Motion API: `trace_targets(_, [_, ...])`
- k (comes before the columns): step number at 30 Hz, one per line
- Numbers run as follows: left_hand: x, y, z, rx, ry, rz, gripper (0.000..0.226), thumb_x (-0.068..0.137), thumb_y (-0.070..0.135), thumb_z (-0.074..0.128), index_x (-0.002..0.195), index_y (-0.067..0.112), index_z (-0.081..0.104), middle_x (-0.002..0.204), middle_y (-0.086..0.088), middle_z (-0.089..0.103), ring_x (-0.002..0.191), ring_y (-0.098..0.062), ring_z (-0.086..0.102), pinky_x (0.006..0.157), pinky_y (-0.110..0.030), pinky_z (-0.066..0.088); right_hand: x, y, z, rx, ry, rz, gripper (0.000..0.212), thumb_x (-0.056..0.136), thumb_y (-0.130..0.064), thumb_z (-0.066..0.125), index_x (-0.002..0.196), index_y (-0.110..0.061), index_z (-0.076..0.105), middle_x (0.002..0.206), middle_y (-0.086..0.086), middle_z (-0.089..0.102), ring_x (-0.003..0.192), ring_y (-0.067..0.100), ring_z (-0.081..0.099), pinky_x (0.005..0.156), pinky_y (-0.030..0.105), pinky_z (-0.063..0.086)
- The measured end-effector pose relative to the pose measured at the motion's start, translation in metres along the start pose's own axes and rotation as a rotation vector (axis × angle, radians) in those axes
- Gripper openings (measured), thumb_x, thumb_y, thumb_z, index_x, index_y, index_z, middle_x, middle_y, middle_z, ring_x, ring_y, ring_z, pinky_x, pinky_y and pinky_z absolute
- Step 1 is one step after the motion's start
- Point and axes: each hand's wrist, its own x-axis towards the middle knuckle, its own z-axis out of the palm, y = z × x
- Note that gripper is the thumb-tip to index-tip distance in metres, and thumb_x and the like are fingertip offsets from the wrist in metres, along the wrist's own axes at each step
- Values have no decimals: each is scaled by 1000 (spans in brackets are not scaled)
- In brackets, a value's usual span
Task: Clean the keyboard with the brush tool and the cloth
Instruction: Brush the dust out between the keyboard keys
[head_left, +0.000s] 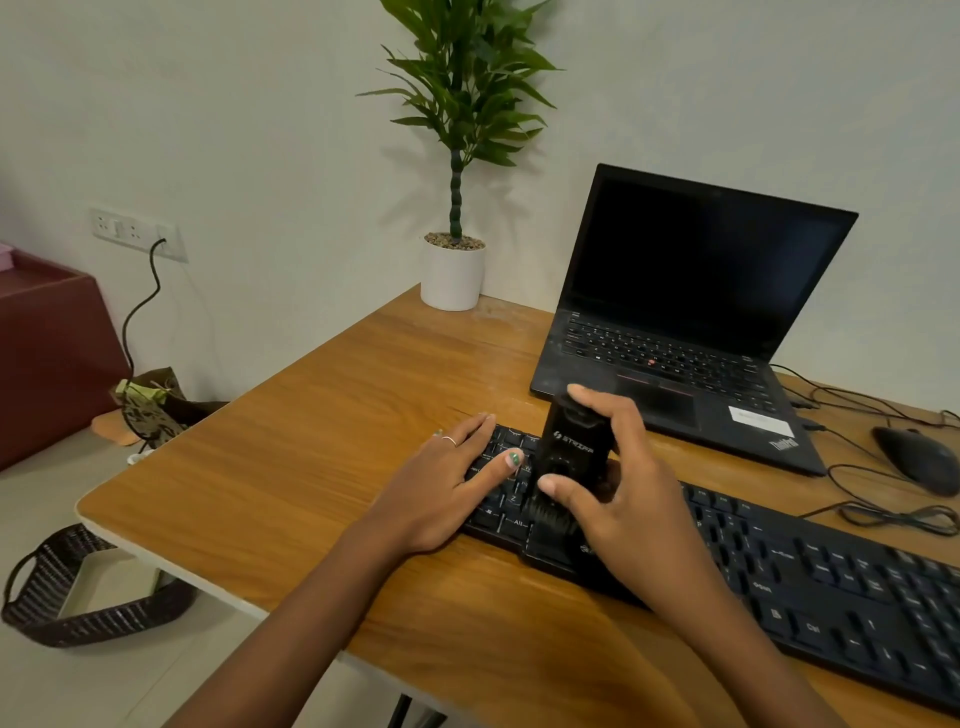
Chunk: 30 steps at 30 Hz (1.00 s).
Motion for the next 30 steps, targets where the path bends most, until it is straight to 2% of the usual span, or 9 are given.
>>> trace_targets(4, [1,-2,2,13,-3,-11,87,79,77,16,154,33,15,160,16,13,148,-15,12,120,-39,17,2,6,0,-78,90,4,70,80,-23,70,132,-44,27,103,-20,49,94,6,57,74,30,56])
trace_targets(8, [2,-4,1,2,-1,-2,87,80,76,16,154,32,16,161,14,13,148,-17,14,119,-41,19,-2,-2,0,-20,-29,-27,71,79,-22,71,129,-49,29,108,-27,47,99,5,57,75,29,56])
trace_targets(10, [2,-4,2,12,-2,-11,87,79,77,16,154,33,16,161,15,13,148,-18,12,119,-39,17,3,3,-3,-71,6,-19,71,80,-24,70,132,-46,27,107,-20,50,96,5,57,74,28,56])
trace_targets(12, [2,-5,2,15,1,-13,88,79,80,15,154,34,16,160,16,13,148,-18,12,119,-40,18,4,6,-3,-119,53,-15,72,80,-25,69,134,-44,26,108,-16,50,93,2,54,73,22,53])
trace_targets(16, [4,-8,3,-10,9,13,94,78,87,11,154,32,16,161,14,14,148,-16,13,120,-40,18,-3,-5,0,-46,-72,-52,72,79,-23,71,127,-53,27,111,-30,45,102,2,54,79,27,55])
trace_targets(21, [2,-5,2,7,6,2,84,82,75,15,154,32,17,161,14,14,148,-13,14,120,-38,17,4,2,2,-125,10,-50,74,81,-24,69,132,-50,22,118,-14,51,101,7,56,80,34,55])
trace_targets(25, [2,-2,0,-3,19,41,70,93,62,21,154,29,18,160,13,17,145,-5,17,120,-33,15,0,-6,3,-48,-82,-74,72,79,-23,71,128,-53,27,118,-24,48,106,2,54,84,31,54])
trace_targets(28, [1,-2,1,21,30,30,59,101,50,27,154,27,18,160,13,16,144,-4,16,119,-28,13,4,1,1,-117,-3,-58,73,81,-25,69,130,-51,23,113,-19,49,101,6,55,80,35,55])
trace_targets(30, [1,-3,2,22,31,40,58,101,50,28,154,28,18,160,13,17,144,-4,17,119,-30,14,1,0,3,-84,6,-71,72,81,-25,69,130,-51,24,113,-22,48,102,5,55,80,32,55])
